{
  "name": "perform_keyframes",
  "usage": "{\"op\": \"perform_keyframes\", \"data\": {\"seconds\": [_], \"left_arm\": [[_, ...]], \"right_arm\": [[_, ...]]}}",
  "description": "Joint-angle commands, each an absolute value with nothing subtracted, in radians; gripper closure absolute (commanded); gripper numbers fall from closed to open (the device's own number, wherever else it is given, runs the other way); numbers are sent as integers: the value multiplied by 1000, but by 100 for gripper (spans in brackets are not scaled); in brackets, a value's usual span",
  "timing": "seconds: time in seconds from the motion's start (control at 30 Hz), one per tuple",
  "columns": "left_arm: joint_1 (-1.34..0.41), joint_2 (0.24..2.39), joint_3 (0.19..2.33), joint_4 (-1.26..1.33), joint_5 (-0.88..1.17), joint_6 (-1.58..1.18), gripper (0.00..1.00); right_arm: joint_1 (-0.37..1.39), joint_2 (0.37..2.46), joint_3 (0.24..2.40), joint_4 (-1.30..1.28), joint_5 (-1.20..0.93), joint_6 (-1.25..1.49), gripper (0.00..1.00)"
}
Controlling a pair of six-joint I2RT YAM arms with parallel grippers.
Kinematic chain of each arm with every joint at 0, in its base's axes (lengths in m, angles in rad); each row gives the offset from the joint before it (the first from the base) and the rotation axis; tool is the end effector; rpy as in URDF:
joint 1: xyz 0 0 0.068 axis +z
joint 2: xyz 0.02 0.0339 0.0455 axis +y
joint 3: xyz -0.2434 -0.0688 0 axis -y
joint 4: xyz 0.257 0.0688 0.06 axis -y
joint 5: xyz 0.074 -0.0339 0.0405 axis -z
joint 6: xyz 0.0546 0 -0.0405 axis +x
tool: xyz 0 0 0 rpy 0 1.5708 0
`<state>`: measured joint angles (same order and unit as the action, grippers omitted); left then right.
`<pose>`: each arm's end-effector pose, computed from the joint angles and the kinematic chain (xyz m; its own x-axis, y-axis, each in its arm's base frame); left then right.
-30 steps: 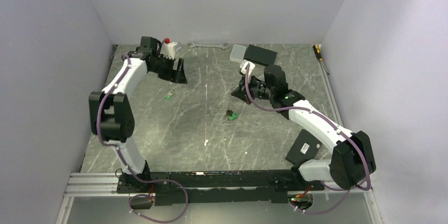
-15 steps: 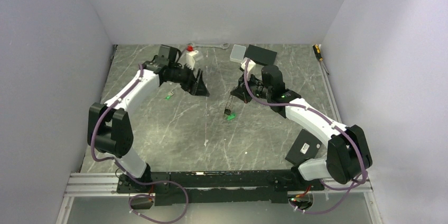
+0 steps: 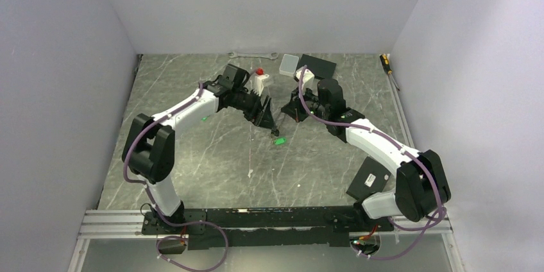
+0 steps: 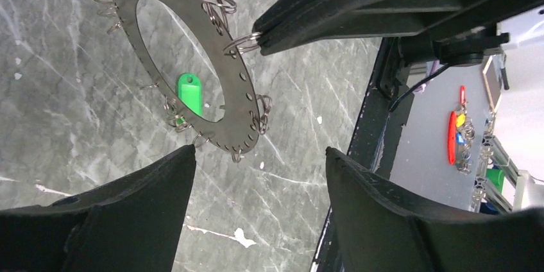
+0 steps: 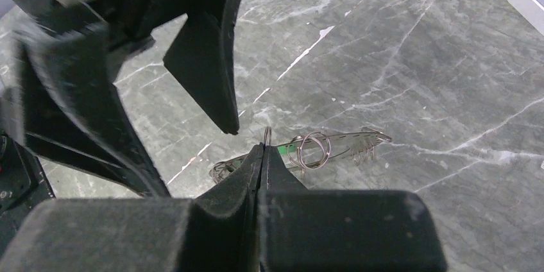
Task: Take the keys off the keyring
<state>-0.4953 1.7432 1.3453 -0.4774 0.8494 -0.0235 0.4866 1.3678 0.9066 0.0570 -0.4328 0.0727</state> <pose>0.3258 -0.2226 0.2245 -0.6926 0.3565 -0.6270 0.7211 0.3609 -0.5914 0.2911 0.1799 0.2427 -0.4023 -0.1382 -0.9050 -0.7381 0.6338 0.2313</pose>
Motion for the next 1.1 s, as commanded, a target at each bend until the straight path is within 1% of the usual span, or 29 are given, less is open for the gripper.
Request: {"op": "perform_keyframes", "data": {"seconds": [0.0, 0.27, 0.33, 0.4, 0.5, 0.57, 0.67, 0.83, 0.97, 1.03, 1.07], "left_arm": [[-517, 1771, 1384, -392, 785, -76, 26], [-532, 1796, 1385, -359, 696, -100, 42], [-532, 1802, 1391, -351, 692, -113, 42], [-533, 1808, 1395, -336, 707, -129, 39], [-534, 1814, 1395, -310, 742, -157, 38], [-535, 1820, 1401, -302, 744, -167, 38], [-538, 1828, 1409, -303, 723, -167, 42], [-545, 1830, 1405, -312, 688, -155, 58], [-545, 1827, 1403, -318, 684, -142, 78], [-545, 1827, 1406, -316, 699, -134, 93], [-545, 1826, 1412, -323, 705, -124, 98]], "right_arm": [[483, 1362, 908, 137, -434, 103, 100], [483, 1366, 909, 138, -463, 110, 100], [483, 1369, 908, 141, -472, 113, 100], [482, 1376, 905, 146, -476, 117, 100], [483, 1383, 904, 148, -475, 121, 100], [483, 1382, 904, 149, -472, 123, 100], [483, 1380, 904, 150, -477, 125, 100], [483, 1376, 903, 152, -483, 127, 100], [482, 1377, 907, 147, -484, 123, 100], [482, 1377, 911, 142, -480, 121, 100], [482, 1376, 916, 130, -479, 117, 100]]}}
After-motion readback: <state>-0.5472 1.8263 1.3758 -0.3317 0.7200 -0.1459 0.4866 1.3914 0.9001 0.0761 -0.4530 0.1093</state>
